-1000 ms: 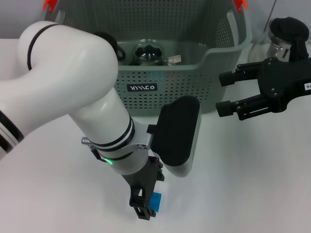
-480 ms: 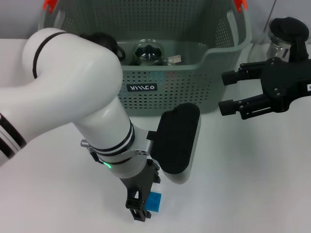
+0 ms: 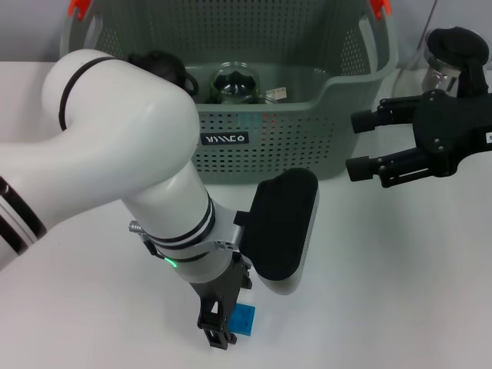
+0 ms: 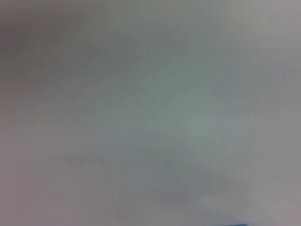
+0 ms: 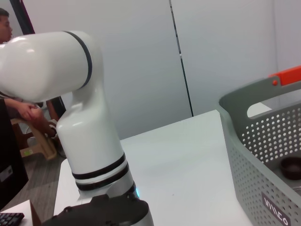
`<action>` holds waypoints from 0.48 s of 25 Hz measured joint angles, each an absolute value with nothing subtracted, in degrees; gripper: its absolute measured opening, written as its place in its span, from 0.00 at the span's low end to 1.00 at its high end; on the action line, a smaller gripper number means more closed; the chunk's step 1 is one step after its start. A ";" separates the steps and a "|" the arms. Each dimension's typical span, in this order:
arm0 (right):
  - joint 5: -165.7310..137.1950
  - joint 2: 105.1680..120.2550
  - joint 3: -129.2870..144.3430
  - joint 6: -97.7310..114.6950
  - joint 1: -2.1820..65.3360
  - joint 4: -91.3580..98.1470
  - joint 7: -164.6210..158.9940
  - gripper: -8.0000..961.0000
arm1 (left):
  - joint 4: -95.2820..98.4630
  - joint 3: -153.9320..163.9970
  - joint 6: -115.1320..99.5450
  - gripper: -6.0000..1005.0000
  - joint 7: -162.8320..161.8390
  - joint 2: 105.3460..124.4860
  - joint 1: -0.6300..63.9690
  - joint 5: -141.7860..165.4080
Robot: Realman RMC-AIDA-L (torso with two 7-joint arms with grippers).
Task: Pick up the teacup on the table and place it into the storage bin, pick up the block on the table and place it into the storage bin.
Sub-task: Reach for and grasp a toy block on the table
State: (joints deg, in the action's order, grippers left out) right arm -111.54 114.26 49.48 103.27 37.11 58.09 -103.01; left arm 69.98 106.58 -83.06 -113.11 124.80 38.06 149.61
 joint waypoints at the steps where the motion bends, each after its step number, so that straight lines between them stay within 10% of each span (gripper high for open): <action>1: -111.54 114.26 49.48 103.27 37.14 58.09 -103.00 0.95 | 69.82 106.73 -82.87 0.75 -113.12 124.80 38.13 149.60; 12: -111.54 114.17 49.12 103.22 37.17 58.09 -103.00 0.95 | 69.85 106.74 -82.80 0.70 -113.13 124.80 38.23 149.60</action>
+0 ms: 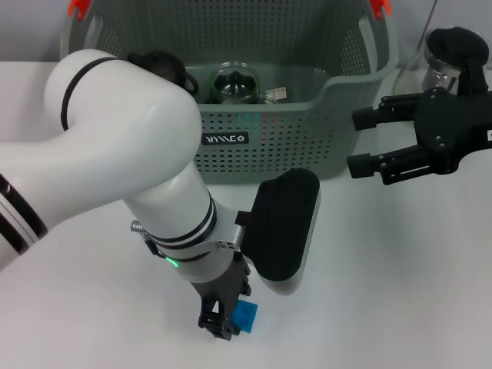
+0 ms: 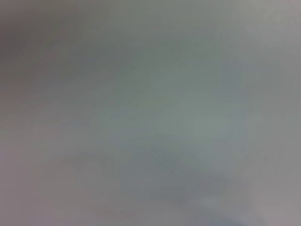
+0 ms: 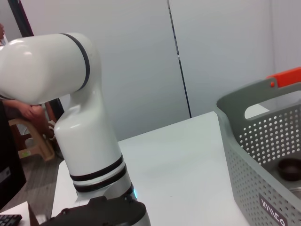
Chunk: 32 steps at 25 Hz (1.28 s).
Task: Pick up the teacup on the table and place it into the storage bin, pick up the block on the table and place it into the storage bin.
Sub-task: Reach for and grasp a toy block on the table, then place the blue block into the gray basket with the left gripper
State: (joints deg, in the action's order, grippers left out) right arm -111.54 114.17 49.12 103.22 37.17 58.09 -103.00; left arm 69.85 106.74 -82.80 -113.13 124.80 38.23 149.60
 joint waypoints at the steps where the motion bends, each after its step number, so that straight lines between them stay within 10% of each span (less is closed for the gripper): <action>1: -111.53 114.17 49.07 103.22 37.12 58.09 -103.00 0.95 | 69.88 106.72 -82.84 0.70 -113.15 124.80 38.23 149.58; 7: -111.53 114.18 49.03 103.17 37.03 58.09 -102.92 0.95 | 70.22 106.61 -83.52 0.46 -113.50 124.80 38.42 149.51; 23: -111.11 113.67 48.48 103.74 36.92 58.09 -102.52 0.95 | 77.19 76.77 -87.75 0.40 -116.56 124.38 37.28 144.66; 32: -111.19 113.55 47.46 104.38 36.97 57.93 -100.61 0.95 | 71.86 40.10 -88.33 0.40 -114.34 118.76 39.73 122.57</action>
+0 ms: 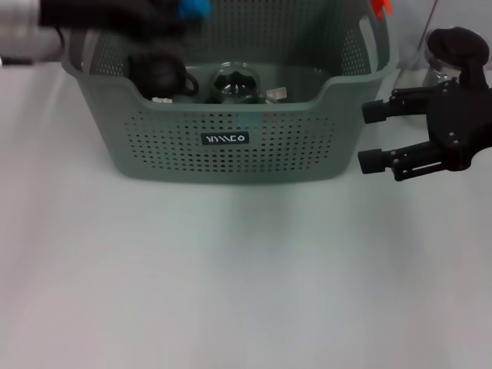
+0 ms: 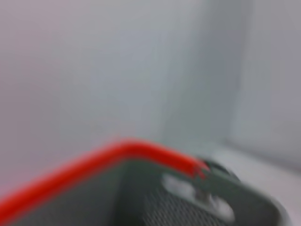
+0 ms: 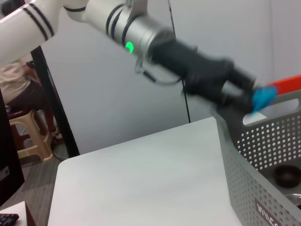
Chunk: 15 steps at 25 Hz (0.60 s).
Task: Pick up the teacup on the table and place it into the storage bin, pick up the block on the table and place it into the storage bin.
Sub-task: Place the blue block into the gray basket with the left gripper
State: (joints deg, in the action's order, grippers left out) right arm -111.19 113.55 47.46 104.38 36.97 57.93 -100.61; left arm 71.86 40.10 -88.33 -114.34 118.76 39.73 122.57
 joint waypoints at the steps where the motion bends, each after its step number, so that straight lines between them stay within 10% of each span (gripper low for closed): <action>1: -111.19 113.57 47.46 104.21 37.06 57.91 -100.38 0.95 | 69.13 38.56 -86.57 0.40 -113.99 117.77 40.34 120.72; 15: -111.45 114.08 47.50 103.71 39.27 56.12 -98.14 0.95 | 53.56 38.69 -72.30 0.51 -110.09 116.54 44.83 118.54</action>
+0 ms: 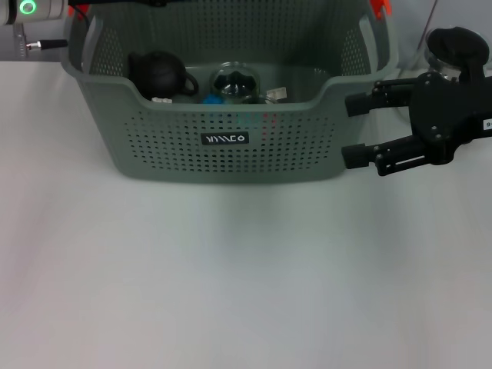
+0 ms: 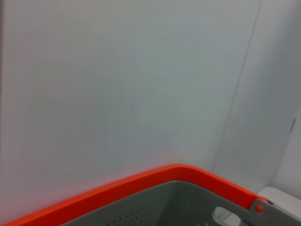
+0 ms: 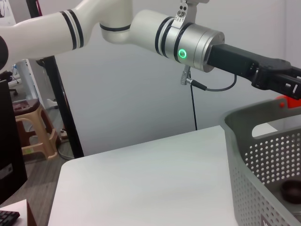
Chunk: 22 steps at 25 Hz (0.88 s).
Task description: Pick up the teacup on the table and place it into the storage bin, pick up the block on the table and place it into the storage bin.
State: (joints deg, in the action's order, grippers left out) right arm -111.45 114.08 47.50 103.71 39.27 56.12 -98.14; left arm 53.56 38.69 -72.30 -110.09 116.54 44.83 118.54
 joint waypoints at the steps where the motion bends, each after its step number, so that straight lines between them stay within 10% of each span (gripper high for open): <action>1: -111.44 114.05 47.49 103.71 39.29 56.12 -98.14 0.95 | 53.76 38.67 -72.29 0.52 -110.09 116.61 44.63 118.47; 6: -111.44 113.91 47.46 103.52 39.32 56.04 -98.14 0.95 | 54.42 37.91 -72.39 0.57 -110.09 116.67 43.34 118.27; 14: -110.29 114.32 47.45 103.97 39.20 55.16 -96.14 0.95 | 64.11 37.61 -90.12 0.95 -104.41 119.32 34.65 111.54; 22: -110.73 114.51 47.95 103.61 40.02 50.49 -91.69 0.95 | 66.89 37.70 -104.03 0.95 -95.30 122.37 27.72 110.58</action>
State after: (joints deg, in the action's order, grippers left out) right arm -110.73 114.51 47.95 103.61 40.02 50.49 -91.69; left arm 66.89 37.70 -104.03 -95.30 122.37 27.72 110.58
